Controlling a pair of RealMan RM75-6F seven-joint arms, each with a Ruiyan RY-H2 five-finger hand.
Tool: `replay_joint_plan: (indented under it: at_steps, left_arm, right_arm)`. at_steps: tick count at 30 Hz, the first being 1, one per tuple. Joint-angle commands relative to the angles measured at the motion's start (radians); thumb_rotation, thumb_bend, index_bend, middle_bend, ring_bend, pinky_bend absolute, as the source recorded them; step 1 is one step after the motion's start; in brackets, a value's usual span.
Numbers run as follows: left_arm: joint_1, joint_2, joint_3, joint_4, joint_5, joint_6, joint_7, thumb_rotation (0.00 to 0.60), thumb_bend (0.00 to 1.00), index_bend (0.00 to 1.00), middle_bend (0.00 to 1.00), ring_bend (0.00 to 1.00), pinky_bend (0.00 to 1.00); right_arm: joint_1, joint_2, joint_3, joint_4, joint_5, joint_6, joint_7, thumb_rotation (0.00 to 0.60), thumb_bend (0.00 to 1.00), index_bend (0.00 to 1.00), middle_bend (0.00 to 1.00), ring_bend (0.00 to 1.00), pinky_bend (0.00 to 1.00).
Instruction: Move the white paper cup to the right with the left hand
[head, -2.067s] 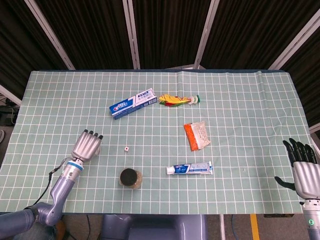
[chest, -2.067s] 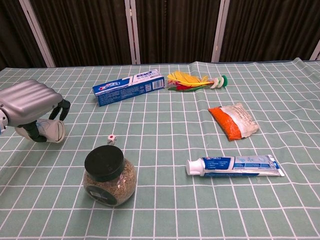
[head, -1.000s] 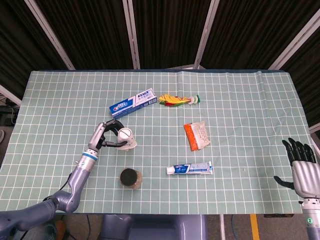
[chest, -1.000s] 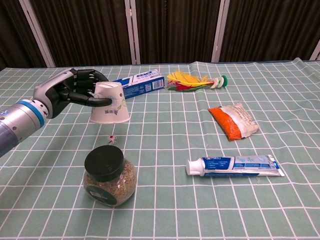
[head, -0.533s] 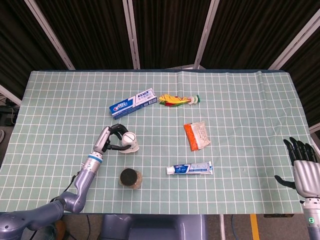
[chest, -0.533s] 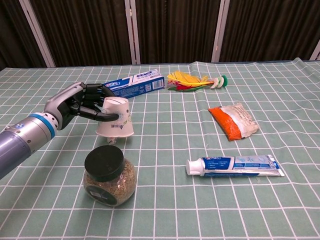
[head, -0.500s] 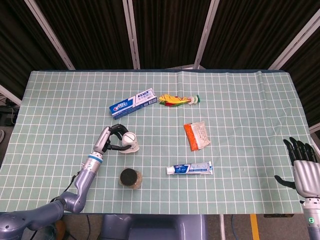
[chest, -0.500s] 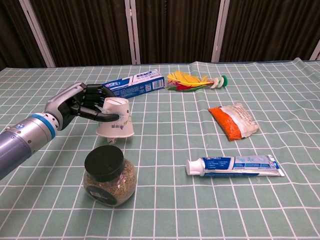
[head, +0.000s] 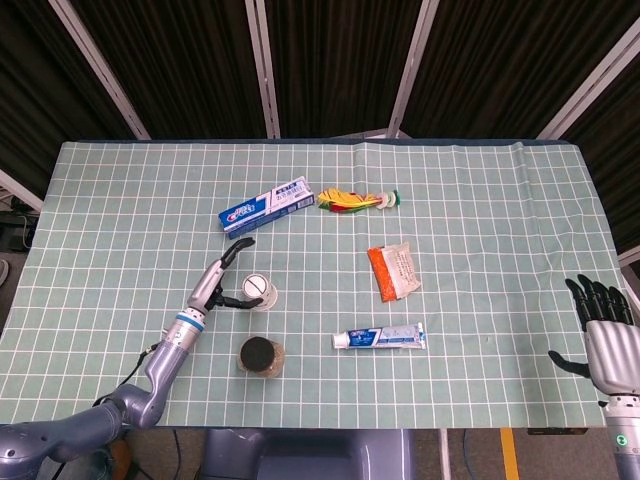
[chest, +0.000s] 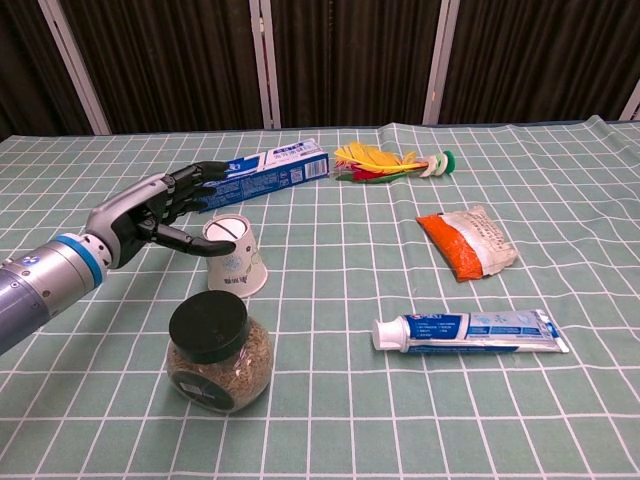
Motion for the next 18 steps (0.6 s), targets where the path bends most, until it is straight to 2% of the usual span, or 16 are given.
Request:
replay_joint_plan:
  at_steps: [1, 5, 6, 9, 15, 18]
  left_arm:
    - [0.013, 0.019, 0.006, -0.021, 0.013, 0.028, -0.006, 0.600, 0.00, 0.05, 0.00, 0.00, 0.00]
    - [0.046, 0.085, 0.009, -0.088, 0.050, 0.127, 0.014, 0.600, 0.00, 0.05, 0.00, 0.00, 0.00]
    - [0.064, 0.121, 0.012, -0.115, 0.074, 0.186, 0.042, 0.600, 0.00, 0.05, 0.00, 0.00, 0.00]
    - [0.099, 0.208, 0.024, -0.190, 0.109, 0.270, 0.145, 0.600, 0.00, 0.05, 0.00, 0.00, 0.00]
    - [0.187, 0.445, 0.096, -0.381, 0.135, 0.324, 0.531, 0.600, 0.00, 0.00, 0.00, 0.00, 0.00]
    - [0.231, 0.515, 0.119, -0.466, 0.107, 0.336, 0.692, 0.600, 0.00, 0.00, 0.00, 0.00, 0.00]
  right_arm:
    - [0.000, 0.000, -0.001, -0.001, -0.003, 0.001, -0.002, 0.600, 0.00, 0.01, 0.00, 0.00, 0.00]
    - [-0.002, 0.000, -0.006, -0.007, -0.017, 0.007, -0.003, 0.600, 0.00, 0.01, 0.00, 0.00, 0.00]
    - [-0.003, 0.001, -0.008, -0.009, -0.022, 0.011, -0.003, 0.600, 0.00, 0.01, 0.00, 0.00, 0.00]
    - [-0.004, 0.003, -0.011, -0.013, -0.033, 0.015, -0.002, 0.600, 0.00, 0.01, 0.00, 0.00, 0.00]
    - [-0.005, 0.008, -0.017, -0.028, -0.054, 0.024, 0.002, 0.600, 0.00, 0.01, 0.00, 0.00, 0.00]
    - [-0.005, 0.011, -0.016, -0.036, -0.057, 0.027, 0.004, 0.600, 0.00, 0.01, 0.00, 0.00, 0.00]
